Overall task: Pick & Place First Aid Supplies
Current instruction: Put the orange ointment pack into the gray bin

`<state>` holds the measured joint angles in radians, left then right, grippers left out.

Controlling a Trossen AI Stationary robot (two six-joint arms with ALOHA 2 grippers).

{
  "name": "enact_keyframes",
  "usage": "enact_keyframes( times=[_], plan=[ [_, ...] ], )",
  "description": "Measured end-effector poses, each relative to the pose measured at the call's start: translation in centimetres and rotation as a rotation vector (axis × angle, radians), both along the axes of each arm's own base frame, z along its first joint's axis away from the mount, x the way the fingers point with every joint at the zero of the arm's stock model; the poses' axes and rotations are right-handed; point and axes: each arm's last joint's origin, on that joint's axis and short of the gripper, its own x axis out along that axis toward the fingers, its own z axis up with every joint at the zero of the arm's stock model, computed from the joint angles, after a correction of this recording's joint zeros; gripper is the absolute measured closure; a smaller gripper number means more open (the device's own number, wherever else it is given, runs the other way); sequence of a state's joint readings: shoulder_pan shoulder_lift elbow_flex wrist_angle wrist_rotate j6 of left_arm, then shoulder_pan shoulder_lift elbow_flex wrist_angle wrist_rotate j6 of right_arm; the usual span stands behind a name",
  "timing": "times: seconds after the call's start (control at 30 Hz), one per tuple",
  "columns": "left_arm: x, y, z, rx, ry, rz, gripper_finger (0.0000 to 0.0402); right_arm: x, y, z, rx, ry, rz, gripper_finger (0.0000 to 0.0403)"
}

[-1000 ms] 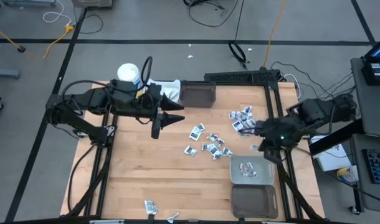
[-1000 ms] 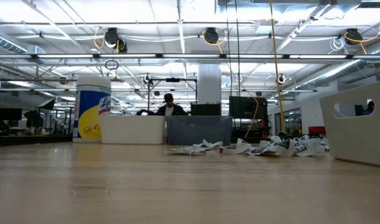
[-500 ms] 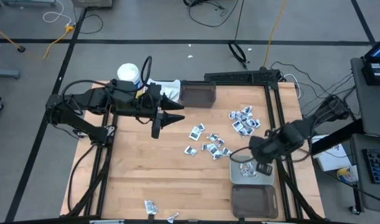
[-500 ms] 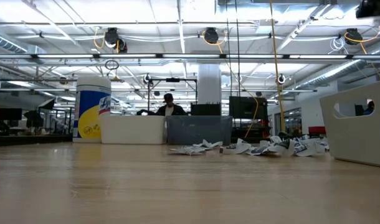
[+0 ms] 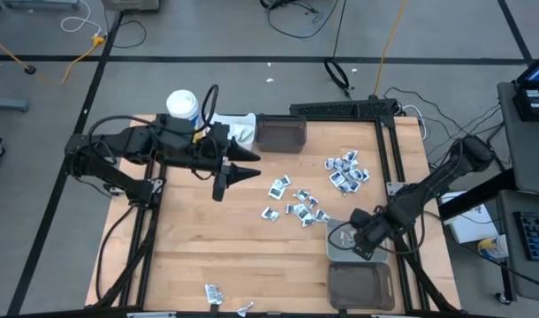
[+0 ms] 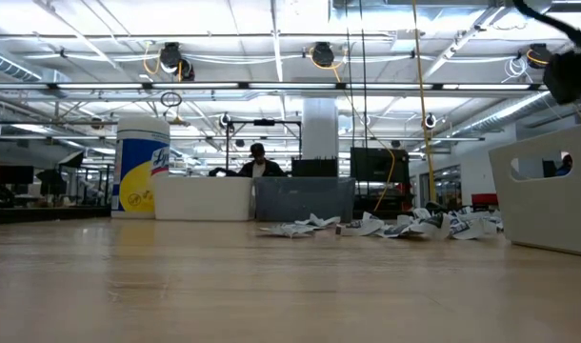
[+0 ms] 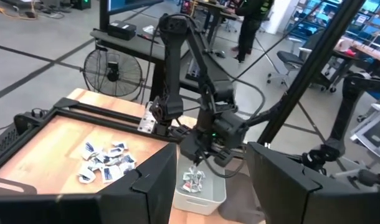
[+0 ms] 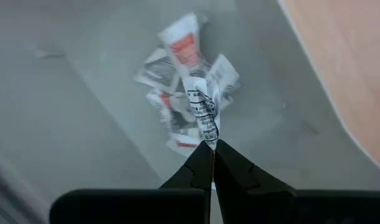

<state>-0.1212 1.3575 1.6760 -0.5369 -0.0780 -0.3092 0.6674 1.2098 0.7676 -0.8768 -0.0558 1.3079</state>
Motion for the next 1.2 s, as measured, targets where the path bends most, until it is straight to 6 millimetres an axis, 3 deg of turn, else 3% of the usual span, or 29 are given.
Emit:
enact_keyframes(
  times=[0.2, 0.33, 0.67, 0.77, 1.0, 1.2],
  plan=[
    [0.0, -0.1, -0.1, 0.0, 0.009, -0.007, 0.0201, -0.4, -0.2, -1.6, 0.025, 0.015, -0.029, 0.0402],
    [0.0, -0.2, -0.1, -0.008, 0.013, -0.008, 0.0201, -0.4, -0.1, -1.9, 0.059, 0.022, -0.023, 0.0374],
    [-0.1, -0.3, -0.1, -0.02, 0.016, -0.052, 0.0201, -0.3, -0.5, -1.8, 0.077, 0.028, -0.021, 0.0187],
    [-0.1, -0.3, -0.2, -0.027, 0.02, -0.06, 0.0201, 0.2, -0.9, -1.5, 0.103, -0.003, -0.041, 0.0151],
    [-0.9, -0.7, -0.6, -0.087, 0.099, -0.124, 0.0202, 0.9, -1.8, 1.6, 0.232, -0.109, -0.028, 0.0151],
    [-1.0, -1.1, -0.7, -0.084, 0.115, -0.139, 0.0202, 2.3, -3.3, 6.4, 0.316, -0.384, -0.051, 0.0167]
  ],
)
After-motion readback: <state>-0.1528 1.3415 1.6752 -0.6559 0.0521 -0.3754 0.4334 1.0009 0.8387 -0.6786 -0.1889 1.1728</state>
